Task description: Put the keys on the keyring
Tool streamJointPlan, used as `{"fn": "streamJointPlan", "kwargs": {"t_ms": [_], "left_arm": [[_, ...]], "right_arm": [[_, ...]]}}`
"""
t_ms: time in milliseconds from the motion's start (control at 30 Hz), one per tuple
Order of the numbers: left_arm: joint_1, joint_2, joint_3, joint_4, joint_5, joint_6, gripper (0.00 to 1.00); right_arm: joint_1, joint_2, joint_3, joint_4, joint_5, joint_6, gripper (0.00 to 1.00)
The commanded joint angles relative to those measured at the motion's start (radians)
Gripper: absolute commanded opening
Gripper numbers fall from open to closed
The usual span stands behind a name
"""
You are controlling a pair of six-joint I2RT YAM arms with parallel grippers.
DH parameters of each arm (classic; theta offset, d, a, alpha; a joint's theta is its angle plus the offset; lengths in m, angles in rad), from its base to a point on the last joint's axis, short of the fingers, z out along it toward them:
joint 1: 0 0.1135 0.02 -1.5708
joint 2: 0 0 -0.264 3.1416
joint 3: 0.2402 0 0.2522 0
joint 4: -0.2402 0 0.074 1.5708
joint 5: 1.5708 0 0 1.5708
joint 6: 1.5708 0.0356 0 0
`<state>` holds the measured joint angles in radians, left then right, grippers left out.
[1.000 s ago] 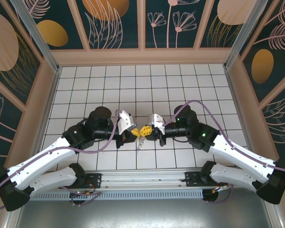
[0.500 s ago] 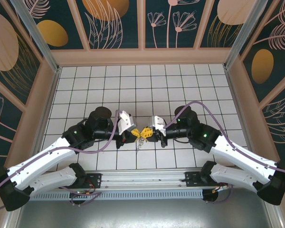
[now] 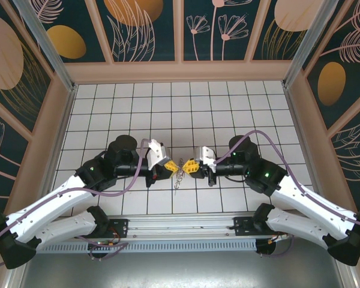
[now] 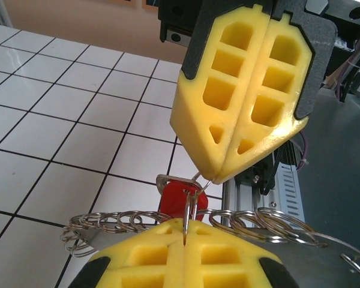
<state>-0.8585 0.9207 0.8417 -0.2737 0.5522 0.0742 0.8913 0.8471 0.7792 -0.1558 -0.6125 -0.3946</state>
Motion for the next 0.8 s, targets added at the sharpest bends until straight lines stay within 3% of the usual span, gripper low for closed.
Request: {"fn": "streamJointPlan", "kwargs": {"t_ms": [0,500,600,767], "left_arm": [[0.003,-0.017,0.020,0.047,-0.010,-0.012,0.00],[0.003,-0.028,0.024,0.052,-0.021,-0.013,0.00],[0.003,-0.028,0.028,0.051,-0.022,-0.011,0.00],[0.003,-0.026,0.034,0.052,-0.021,-0.006,0.00]], "right_arm": [[-0.009,-0.019,-0.021,0.019,-0.002,-0.001,0.00],[-0.018,-0.034,-0.043,0.036,0.015,0.006,0.00],[-0.018,-0.044,-0.037,0.052,0.029,0.017,0.17],[-0.018,-0.072,-0.014,0.081,0.061,0.039,0.34]]}}
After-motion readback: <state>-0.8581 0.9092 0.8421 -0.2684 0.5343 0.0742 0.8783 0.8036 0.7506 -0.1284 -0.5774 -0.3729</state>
